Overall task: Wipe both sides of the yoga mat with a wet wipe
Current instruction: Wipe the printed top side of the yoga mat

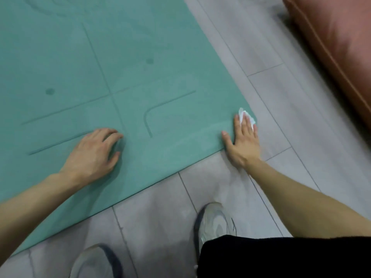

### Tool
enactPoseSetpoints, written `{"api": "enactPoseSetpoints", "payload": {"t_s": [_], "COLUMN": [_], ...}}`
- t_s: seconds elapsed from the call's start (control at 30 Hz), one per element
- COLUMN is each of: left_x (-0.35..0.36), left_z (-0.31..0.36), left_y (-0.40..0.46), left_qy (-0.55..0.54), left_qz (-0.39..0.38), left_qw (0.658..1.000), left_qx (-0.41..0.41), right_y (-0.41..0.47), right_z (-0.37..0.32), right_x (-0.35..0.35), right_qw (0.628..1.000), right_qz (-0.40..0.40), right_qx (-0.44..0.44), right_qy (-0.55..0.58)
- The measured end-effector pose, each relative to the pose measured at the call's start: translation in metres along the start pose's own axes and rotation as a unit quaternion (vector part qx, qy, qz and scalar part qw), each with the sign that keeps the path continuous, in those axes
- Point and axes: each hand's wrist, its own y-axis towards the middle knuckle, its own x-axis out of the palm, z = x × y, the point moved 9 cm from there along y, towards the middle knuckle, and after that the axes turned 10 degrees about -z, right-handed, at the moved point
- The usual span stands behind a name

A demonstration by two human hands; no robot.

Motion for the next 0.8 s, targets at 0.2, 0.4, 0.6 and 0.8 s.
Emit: {"api": "enactPoseSetpoints", "payload": {"t_s": [0.2, 0.4, 0.6, 0.8], "left_x": [-0.023, -0.016, -0.029, -0.027], "left_z": [0.043, 0.086, 0.097, 0.093], "left_y": [0.043, 0.082, 0.108, 0.150], "left_qy": [0.017, 0.046, 0.123, 0.112], "left_qz": [0.007, -0.054, -0.100, -0.138], "left_qw": [0.998, 0.993, 0.981, 0.982], "left_qx": [0.056, 0.098, 0.116, 0.067], "right_y": [-0.076, -0.022, 0.002, -0.041], "right_z": [-0.156, -0.044, -0.005, -0.090], "right_x": [0.049, 0.011, -0.008, 0.028], "right_qw": [0.954, 0.973, 0.998, 0.941], "right_qz": [-0.058, 0.001, 0.026, -0.023], "right_qx": [-0.292, -0.226, -0.013, -0.335], "right_qy": [-0.035, -0.050, 0.049, -0.038]}}
